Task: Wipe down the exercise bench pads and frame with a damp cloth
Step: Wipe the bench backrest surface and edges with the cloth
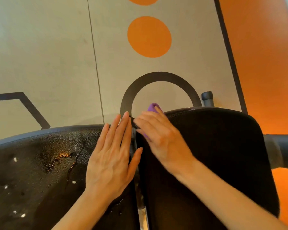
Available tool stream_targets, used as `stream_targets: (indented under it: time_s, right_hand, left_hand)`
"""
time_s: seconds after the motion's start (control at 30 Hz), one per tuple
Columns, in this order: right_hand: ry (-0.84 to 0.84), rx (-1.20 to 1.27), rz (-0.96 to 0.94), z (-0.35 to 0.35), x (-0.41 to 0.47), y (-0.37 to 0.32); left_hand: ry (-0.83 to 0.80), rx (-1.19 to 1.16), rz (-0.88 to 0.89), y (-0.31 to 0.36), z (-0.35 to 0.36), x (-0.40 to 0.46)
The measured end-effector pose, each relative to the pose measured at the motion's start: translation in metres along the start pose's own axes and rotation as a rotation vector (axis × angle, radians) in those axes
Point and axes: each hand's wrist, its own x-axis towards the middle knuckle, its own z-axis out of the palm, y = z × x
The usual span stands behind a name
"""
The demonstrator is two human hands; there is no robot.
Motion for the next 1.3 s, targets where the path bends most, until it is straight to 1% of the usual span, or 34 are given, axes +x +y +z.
stream_targets:
  time_s: [0.03,0.07,0.13,0.17,0.2,0.23,0.3,0.37,0.4,0.43,0.47,0.53,0.57,0.6,0.63,0.7,0.73,0.77,0.8,0.87,0.9,0.93,0.97,1.0,1.07,1.1,1.17,1.23,1.27,1.3]
  right_hand:
    - [-0.032,-0.009,-0.015,-0.008,-0.001,0.012]
    - [-0.019,-0.009,0.032,-0.017,-0.001,0.024]
    - [0.111,0.071,0.249,-0.026,-0.002,0.034]
    - [0.169,0.118,0.326,-0.023,-0.003,0.026]
    - [0.189,0.146,0.336,-0.016,-0.004,0.013]
    - [0.171,0.136,0.293,-0.006,-0.009,-0.002]
    - [0.066,0.048,0.095,0.015,-0.025,-0.02]
    - [-0.033,-0.108,-0.092,0.014,-0.036,-0.006]
    - [-0.038,-0.168,-0.138,0.008,-0.039,0.008]
    - [-0.025,-0.166,-0.096,0.002,-0.041,0.022]
    - [0.037,-0.111,0.026,-0.005,-0.042,0.032]
    - [0.224,0.026,0.334,-0.011,-0.04,0.035]
    - [0.271,0.038,0.405,-0.006,-0.037,0.026]
    - [0.271,0.027,0.384,0.0,-0.033,0.017]
    - [0.228,0.017,0.296,0.006,-0.032,0.009]
    - [0.073,-0.02,0.077,0.007,-0.033,0.012]
    - [0.019,-0.029,0.022,-0.001,-0.034,0.023]
    - [0.009,-0.023,0.041,-0.012,-0.035,0.034]
    - [0.051,-0.003,0.124,-0.023,-0.035,0.045]
    - [0.214,0.078,0.34,-0.042,-0.033,0.058]
    - [0.272,0.114,0.415,-0.048,-0.029,0.059]
    - [0.284,0.14,0.457,-0.049,-0.024,0.059]
    - [0.24,0.166,0.464,-0.048,-0.019,0.058]
    - [0.16,0.173,0.43,-0.047,-0.015,0.058]
    - [-0.002,0.089,0.31,-0.045,-0.014,0.064]
    - [-0.045,0.027,0.259,-0.047,-0.016,0.07]
    - [-0.032,-0.019,0.255,-0.05,-0.018,0.078]
    - [0.04,0.017,0.312,-0.046,-0.011,0.066]
    - [0.047,0.024,0.3,-0.039,-0.005,0.057]
    - [0.025,0.02,0.245,-0.033,-0.001,0.05]
  left_hand:
    - [0.003,-0.01,0.003,0.0,0.0,0.0]
    - [0.008,-0.017,0.008,-0.001,-0.001,0.0]
    - [0.014,-0.025,0.016,-0.001,-0.001,0.001]
    - [0.022,-0.037,0.014,0.0,-0.001,0.001]
    - [0.036,-0.055,0.009,0.0,-0.001,0.001]
    - [0.05,-0.074,0.005,0.0,-0.001,0.0]
    - [0.074,-0.1,-0.001,-0.001,-0.001,0.0]
    - [0.087,-0.125,0.003,-0.001,-0.001,-0.001]
    - [0.085,-0.135,0.007,-0.002,-0.001,-0.001]
    - [0.078,-0.14,0.011,-0.002,-0.001,-0.001]
    - [0.069,-0.143,0.012,-0.002,-0.001,0.0]
    - [0.056,-0.15,0.005,-0.002,-0.002,0.0]
    - [0.05,-0.154,0.003,-0.002,-0.002,0.0]
    - [0.047,-0.154,0.001,-0.002,-0.002,0.0]
    - [0.048,-0.156,0.0,-0.001,-0.002,0.0]
    - [0.063,-0.191,-0.017,-0.001,-0.003,-0.001]
    - [0.073,-0.223,-0.027,0.0,-0.004,0.0]
    - [0.084,-0.252,-0.03,0.003,-0.005,0.004]
    - [0.093,-0.274,-0.034,0.008,-0.006,0.01]
    - [0.098,-0.315,-0.052,0.025,-0.005,0.028]
    - [0.103,-0.344,-0.075,0.034,-0.004,0.037]
    - [0.113,-0.375,-0.108,0.044,-0.004,0.047]
    - [0.121,-0.405,-0.141,0.052,-0.003,0.057]
    - [0.126,-0.426,-0.171,0.058,-0.001,0.065]
    - [0.135,-0.423,-0.204,0.063,0.006,0.074]
    - [0.14,-0.402,-0.202,0.063,0.009,0.075]
    - [0.154,-0.37,-0.183,0.064,0.014,0.075]
    - [0.171,-0.351,-0.168,0.064,0.017,0.075]
    - [0.177,-0.348,-0.17,0.064,0.018,0.074]
    - [0.177,-0.347,-0.173,0.064,0.019,0.075]
